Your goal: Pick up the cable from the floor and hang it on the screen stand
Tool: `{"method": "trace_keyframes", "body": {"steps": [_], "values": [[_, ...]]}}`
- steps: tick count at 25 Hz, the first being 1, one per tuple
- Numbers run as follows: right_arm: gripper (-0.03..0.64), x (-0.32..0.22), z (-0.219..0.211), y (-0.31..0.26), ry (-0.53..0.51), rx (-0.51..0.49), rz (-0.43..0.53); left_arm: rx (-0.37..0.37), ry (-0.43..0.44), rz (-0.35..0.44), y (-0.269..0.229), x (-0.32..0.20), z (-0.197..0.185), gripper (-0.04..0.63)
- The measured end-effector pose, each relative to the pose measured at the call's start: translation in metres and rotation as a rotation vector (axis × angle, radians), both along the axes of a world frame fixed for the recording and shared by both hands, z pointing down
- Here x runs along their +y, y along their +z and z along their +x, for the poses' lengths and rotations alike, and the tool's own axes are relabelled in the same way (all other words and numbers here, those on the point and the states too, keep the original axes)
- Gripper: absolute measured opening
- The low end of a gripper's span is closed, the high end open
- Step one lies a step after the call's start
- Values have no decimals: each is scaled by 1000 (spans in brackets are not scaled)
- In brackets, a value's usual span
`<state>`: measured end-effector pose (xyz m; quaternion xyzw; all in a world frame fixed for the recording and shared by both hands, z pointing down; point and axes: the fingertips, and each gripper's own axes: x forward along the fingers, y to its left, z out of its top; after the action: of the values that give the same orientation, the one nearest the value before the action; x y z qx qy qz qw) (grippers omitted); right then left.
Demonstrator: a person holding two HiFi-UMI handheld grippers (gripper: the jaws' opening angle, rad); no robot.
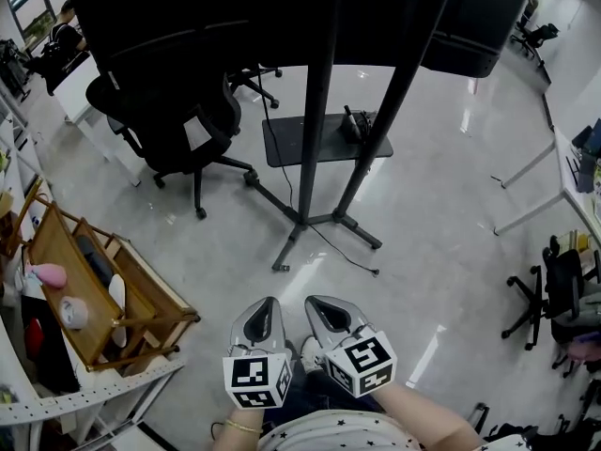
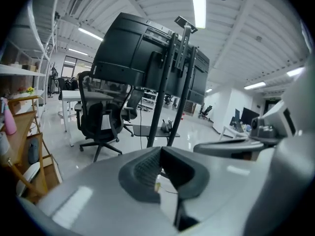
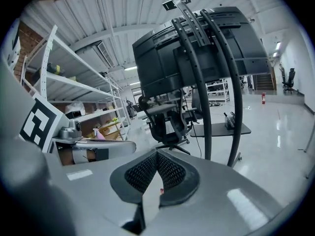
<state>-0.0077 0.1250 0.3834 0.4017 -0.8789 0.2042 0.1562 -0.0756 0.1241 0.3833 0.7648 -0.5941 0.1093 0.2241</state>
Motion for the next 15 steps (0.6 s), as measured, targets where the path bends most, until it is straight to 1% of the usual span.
{"method": "trace_keyframes", "body": {"steps": [4,8,12,15], "values": [[-2,-36,3,26,11,8,-45,12,-11,-64,27,-34,1,6],[-2,-82,-3,60,15,25,-64,9,-13,-97,62,-81,-7,6],[-2,-139,-8,117,34,58,-78,11,-9,-113,110,-136,-17,7],[-2,-188,-10,171,55,88,-63,20,-4,-113,161,-179,-24,6]]}}
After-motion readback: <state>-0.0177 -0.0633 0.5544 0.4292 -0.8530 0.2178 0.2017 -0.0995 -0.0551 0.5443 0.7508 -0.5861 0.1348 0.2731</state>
